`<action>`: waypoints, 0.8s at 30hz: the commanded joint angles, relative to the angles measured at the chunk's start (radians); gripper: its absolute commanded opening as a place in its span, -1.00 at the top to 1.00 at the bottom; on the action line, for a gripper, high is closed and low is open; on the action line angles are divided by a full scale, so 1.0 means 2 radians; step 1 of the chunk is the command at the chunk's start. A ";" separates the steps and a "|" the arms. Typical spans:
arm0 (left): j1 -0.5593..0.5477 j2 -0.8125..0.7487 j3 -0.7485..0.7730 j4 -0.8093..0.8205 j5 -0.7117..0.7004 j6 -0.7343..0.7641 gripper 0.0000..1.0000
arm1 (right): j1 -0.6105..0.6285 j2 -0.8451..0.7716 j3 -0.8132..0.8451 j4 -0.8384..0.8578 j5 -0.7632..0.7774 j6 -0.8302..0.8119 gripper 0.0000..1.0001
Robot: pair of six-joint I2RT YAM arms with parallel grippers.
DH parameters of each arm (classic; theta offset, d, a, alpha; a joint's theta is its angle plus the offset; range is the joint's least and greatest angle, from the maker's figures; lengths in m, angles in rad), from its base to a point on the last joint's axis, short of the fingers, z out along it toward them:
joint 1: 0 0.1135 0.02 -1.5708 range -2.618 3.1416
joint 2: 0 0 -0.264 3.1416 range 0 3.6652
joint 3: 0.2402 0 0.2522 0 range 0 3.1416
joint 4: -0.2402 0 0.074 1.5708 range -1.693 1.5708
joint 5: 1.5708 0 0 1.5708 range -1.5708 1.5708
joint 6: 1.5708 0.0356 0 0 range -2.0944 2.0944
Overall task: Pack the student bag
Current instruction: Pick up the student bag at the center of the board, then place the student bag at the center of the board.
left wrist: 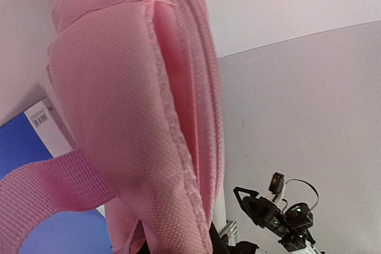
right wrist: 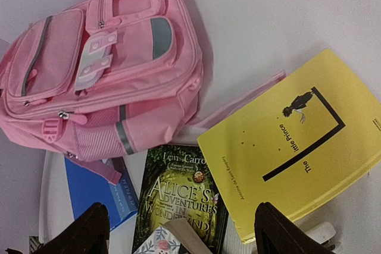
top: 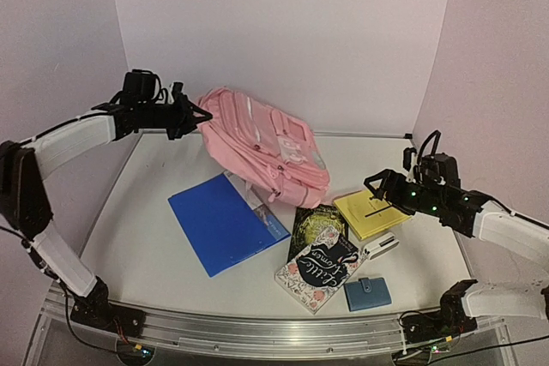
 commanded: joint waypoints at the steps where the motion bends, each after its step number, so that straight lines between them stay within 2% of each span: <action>1: -0.013 -0.140 -0.136 0.047 0.005 -0.057 0.85 | 0.018 -0.020 0.003 0.007 -0.010 -0.005 -0.59; 3: -0.017 -0.197 -0.205 0.034 -0.013 -0.067 0.46 | 0.027 -0.022 0.008 0.003 -0.015 -0.006 -0.59; 6: -0.017 -0.264 -0.274 -0.051 -0.057 -0.043 -0.15 | 0.043 -0.020 0.010 0.002 -0.020 -0.009 -0.60; 10: -0.017 -0.307 -0.286 -0.192 -0.144 0.014 -0.58 | 0.068 -0.006 0.011 0.003 -0.016 -0.011 -0.60; 13: -0.017 -0.327 -0.288 -0.228 -0.199 0.030 -0.77 | 0.094 0.010 0.007 0.012 -0.005 -0.009 -0.55; 16: -0.017 -0.331 -0.309 -0.209 -0.228 0.030 -0.91 | 0.127 0.031 0.002 0.035 0.004 -0.005 -0.46; 20: -0.017 -0.292 -0.320 -0.174 -0.239 0.039 -0.99 | 0.174 0.086 -0.002 0.098 -0.005 -0.003 -0.31; 24: -0.006 -0.242 -0.326 -0.143 -0.264 0.043 -0.99 | 0.217 0.168 0.019 0.161 -0.002 0.018 -0.19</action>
